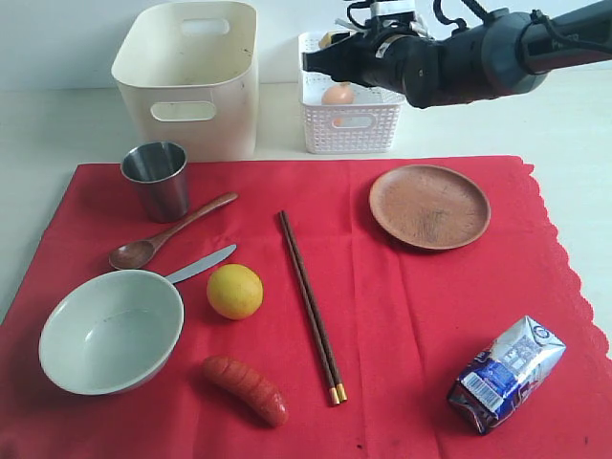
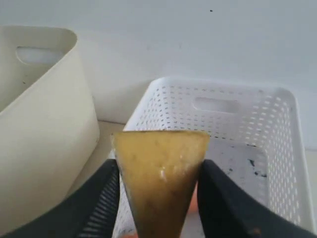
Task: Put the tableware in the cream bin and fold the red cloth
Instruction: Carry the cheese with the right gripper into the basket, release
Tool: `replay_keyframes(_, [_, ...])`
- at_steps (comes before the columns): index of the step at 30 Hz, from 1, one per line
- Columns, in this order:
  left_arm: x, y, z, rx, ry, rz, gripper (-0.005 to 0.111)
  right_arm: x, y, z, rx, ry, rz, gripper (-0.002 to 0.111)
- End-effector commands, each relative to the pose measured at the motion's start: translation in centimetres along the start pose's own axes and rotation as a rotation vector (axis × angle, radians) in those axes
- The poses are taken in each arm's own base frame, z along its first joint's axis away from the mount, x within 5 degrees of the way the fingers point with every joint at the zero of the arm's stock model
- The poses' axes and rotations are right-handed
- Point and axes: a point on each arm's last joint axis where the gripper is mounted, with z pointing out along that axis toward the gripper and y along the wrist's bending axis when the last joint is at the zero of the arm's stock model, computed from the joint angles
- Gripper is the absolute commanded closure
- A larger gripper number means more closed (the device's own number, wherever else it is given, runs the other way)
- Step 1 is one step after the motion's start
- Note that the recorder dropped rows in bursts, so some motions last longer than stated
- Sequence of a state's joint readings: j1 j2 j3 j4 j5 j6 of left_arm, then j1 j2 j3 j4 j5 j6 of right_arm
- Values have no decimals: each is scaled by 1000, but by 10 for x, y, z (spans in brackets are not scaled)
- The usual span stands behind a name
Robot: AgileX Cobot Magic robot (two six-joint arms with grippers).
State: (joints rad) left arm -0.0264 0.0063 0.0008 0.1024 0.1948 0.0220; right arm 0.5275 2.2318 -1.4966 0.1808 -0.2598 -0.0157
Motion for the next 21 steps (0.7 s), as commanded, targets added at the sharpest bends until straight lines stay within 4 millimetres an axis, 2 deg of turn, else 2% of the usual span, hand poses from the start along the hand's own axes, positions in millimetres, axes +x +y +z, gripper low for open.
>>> replay_keyframes(1, [-1, 0, -1, 5, -9, -4, 106, 2, -10, 4, 52, -13, 47, 84])
replay_keyframes(5, [-1, 0, -1, 5, -9, -4, 106, 3, -11, 4, 68, -7, 62, 54])
replay_keyframes(9, [-1, 0, -1, 5, -9, -4, 106, 3, -11, 4, 68, -5, 62, 38])
replay_keyframes(14, [-1, 0, -1, 5, -9, -4, 106, -3, -7, -3, 42, 61, 63, 36])
replay_keyframes(21, [-1, 0, -1, 5, -9, -4, 106, -38, 2, -31, -7, 97, 69, 36])
